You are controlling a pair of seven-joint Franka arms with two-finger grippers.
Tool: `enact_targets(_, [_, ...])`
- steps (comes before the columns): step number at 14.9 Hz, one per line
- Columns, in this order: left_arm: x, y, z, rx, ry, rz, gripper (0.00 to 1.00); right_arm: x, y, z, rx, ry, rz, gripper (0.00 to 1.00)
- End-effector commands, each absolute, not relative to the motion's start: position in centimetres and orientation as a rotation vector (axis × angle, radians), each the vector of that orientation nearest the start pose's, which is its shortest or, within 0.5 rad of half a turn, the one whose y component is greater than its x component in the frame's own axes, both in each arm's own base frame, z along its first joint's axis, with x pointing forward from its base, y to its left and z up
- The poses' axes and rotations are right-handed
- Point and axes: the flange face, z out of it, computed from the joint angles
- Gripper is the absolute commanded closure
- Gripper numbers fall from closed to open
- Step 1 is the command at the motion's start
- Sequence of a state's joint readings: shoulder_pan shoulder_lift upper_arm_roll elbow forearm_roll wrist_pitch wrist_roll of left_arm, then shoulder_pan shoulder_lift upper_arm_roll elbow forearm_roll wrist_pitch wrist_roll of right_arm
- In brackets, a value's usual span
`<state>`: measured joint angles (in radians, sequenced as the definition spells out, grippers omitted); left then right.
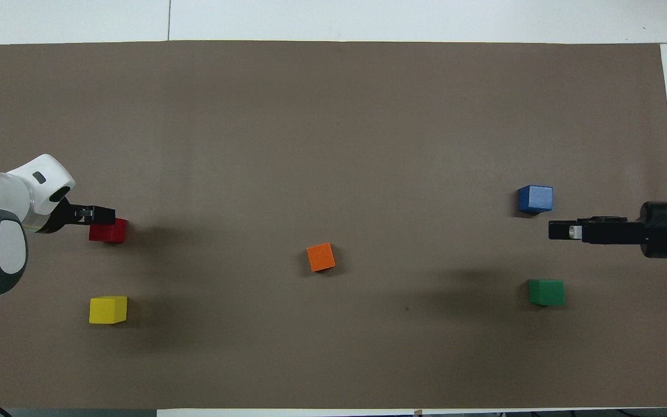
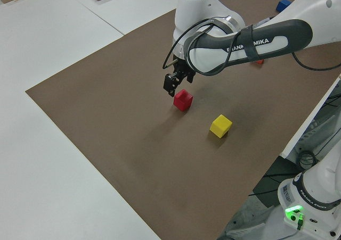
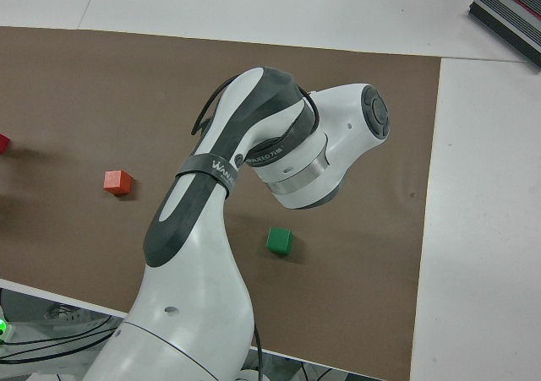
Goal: Transfer red block to right arm and stack on blue block
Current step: 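Reach the left gripper to the red cube while the right gripper advances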
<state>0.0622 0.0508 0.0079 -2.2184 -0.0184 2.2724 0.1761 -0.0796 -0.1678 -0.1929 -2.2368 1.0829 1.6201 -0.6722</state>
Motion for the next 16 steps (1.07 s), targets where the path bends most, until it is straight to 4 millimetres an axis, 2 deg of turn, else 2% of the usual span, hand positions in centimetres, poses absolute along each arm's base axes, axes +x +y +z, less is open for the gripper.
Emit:
enact_targets(1, [52.5, 4.0, 33.9, -3.133, 0.174, -0.048, 0.0, 46.1, -2.5, 44.4, -1.836, -0.084, -0.137, 0.0])
enact_targets(4, [52.5, 4.0, 33.2, -3.134, 0.174, -0.043, 0.0, 45.5, -0.9, 42.8, -1.648, -0.053, -0.113, 0.0])
enact_targets(8, [52.6, 4.0, 32.8, -3.134, 0.174, -0.043, 0.0, 45.5, 3.2, 42.8, -1.44, -0.011, -0.098, 0.0])
enact_targets(9, [52.5, 3.9, 32.7, -3.134, 0.176, -0.041, 0.03, 45.6, 4.5, 43.2, -1.406, 0.0, -0.088, 0.0])
enact_targets(11, [52.5, 3.8, 32.6, -3.134, 0.179, -0.038, 0.2, 45.6, 6.7, 43.0, -1.351, 0.024, -0.071, 0.0])
enact_targets(14, [52.5, 3.5, 32.6, -3.134, 0.176, -0.038, 0.72, 45.3, 9.3, 41.6, -1.268, 0.054, -0.059, 0.0])
enact_targets(15, [52.5, 3.4, 32.6, -3.136, 0.172, -0.039, 0.86, 45.3, 10.6, 41.2, -1.236, 0.05, -0.067, 0.0])
enact_targets(16, [52.5, 3.2, 32.6, -3.136, 0.175, -0.039, 0.97, 45.3, 12.1, 41.3, -1.205, 0.049, -0.074, 0.0])
